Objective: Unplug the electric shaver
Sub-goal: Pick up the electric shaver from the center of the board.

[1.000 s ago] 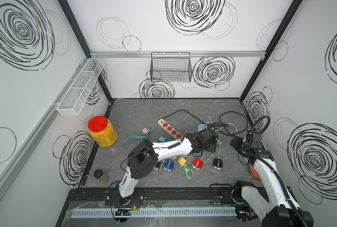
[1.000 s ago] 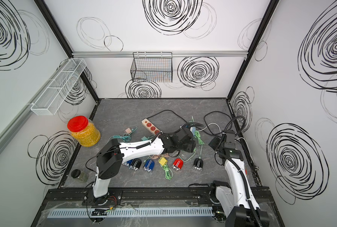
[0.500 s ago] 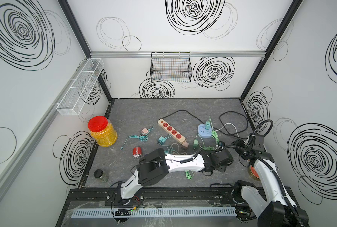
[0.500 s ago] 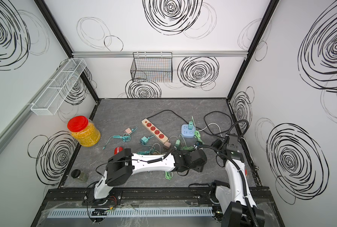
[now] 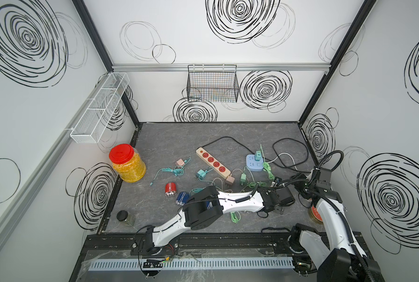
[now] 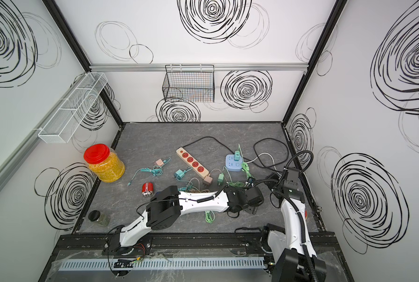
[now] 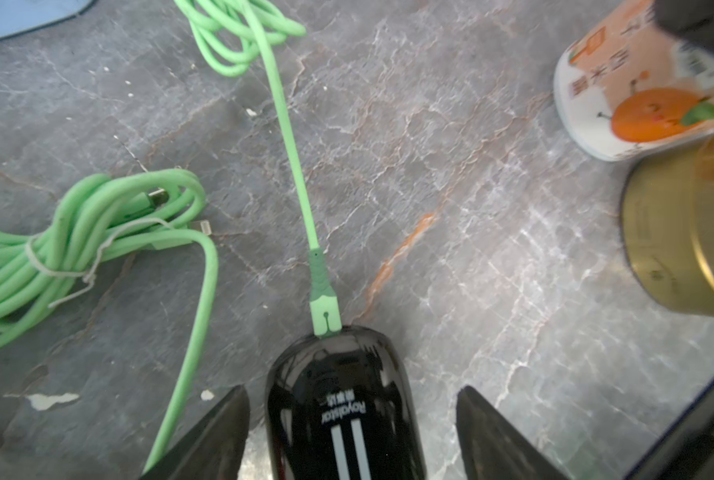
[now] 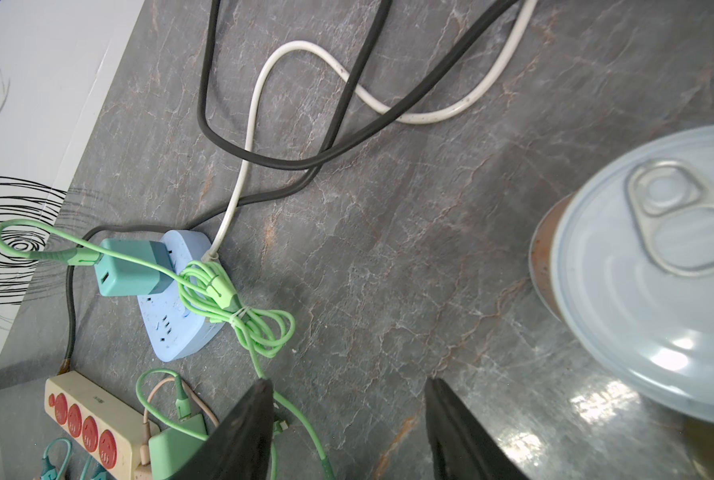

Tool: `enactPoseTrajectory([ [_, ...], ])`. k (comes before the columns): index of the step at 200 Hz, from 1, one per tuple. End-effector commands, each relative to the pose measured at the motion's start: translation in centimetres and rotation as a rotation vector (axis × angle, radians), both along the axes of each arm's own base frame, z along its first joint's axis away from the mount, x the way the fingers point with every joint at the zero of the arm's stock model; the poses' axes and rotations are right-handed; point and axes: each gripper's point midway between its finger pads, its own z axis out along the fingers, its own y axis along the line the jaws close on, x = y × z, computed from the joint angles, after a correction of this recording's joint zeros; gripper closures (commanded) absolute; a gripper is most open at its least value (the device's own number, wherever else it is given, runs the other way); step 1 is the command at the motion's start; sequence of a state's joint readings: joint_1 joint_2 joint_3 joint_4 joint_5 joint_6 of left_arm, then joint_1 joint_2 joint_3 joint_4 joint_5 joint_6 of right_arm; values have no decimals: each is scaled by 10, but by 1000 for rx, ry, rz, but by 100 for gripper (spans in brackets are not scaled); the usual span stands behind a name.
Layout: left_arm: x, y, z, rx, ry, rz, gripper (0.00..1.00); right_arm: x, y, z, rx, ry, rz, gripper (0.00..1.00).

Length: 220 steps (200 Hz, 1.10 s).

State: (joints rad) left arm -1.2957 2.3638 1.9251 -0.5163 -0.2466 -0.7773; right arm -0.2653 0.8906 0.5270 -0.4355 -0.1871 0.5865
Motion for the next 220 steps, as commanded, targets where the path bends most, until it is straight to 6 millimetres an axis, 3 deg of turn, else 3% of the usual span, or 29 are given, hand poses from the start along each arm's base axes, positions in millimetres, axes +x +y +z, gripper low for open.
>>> enactPoseTrajectory([
  [1, -10, 9, -13, 114, -32, -39, 19, 3, 1, 0, 16, -12, 0, 38],
  [59, -14, 23, -21, 245, -106, -81, 25, 3, 1, 0, 17, -12, 2, 39],
  [120, -27, 18, -35, 273, -86, -140, 31, 3, 2, 2, 17, -20, 11, 38],
  [162, -27, 16, -34, 256, -83, -139, 38, 2, 2, 2, 13, -19, 13, 39],
  [189, -29, 15, -25, 219, -80, -145, 53, 2, 2, 2, 8, -20, 18, 39],
  [220, -29, 21, 2, 127, -89, -149, 64, 3, 15, 1, 63, -35, 65, 39],
])
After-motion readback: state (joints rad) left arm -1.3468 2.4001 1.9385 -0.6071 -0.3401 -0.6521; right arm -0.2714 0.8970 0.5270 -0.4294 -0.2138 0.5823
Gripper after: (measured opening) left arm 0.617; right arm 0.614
